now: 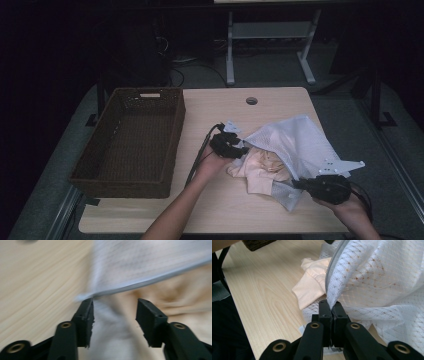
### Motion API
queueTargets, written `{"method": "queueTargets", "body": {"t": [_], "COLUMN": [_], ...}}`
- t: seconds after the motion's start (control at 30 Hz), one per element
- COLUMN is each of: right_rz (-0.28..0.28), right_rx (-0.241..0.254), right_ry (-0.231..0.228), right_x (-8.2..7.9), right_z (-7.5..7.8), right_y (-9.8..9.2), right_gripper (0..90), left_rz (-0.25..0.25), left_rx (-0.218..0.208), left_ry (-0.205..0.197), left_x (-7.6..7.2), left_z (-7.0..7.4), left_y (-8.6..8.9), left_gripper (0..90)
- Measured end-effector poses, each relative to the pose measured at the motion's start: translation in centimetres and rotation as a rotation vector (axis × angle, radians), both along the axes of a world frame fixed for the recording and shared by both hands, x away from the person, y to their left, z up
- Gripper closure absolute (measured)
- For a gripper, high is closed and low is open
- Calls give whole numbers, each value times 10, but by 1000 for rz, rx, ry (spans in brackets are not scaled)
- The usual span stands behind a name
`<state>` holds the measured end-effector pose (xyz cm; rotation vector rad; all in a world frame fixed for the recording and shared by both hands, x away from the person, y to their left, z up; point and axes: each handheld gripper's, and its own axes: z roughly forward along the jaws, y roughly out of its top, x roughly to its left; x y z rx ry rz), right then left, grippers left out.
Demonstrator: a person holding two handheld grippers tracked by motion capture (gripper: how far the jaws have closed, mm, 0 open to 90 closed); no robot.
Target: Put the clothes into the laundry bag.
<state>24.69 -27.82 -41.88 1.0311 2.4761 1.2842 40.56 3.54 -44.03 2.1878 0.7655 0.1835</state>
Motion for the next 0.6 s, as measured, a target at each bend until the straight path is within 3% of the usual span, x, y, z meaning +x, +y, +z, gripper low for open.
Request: {"method": "queueTargets", "body": {"t": [0.03,0.13,0.2,0.23,0.27,0.43,0.5,0.6], "right_rz": [-1,-2,-5,-8,-8,-15,-13,-6], "right_rx": [1,0,1,1,1,-7,-18,-29], "right_ry": [2,4,4,3,3,3,1,5], "right_x": [0,1,1,2,2,2,3,4], "right_z": [0,-1,-1,-2,-2,-2,-4,-6], "right_y": [0,-1,-3,-4,-4,-5,-2,2], "right_gripper": [879,879,879,879,879,880,879,879], "left_rz": [21,15,-4,-21,-21,-7,26,52], "left_rx": [16,6,-2,12,12,3,5,7], "left_ry": [34,57,65,68,68,12,-14,-18], "left_x": [12,18,19,17,17,4,-8,-19], "left_z": [-11,-18,-22,-22,-22,-7,3,6], "left_y": [1,0,-2,-3,-3,10,26,38], "left_gripper": [438,446,626,796,853,883,883,882]}}
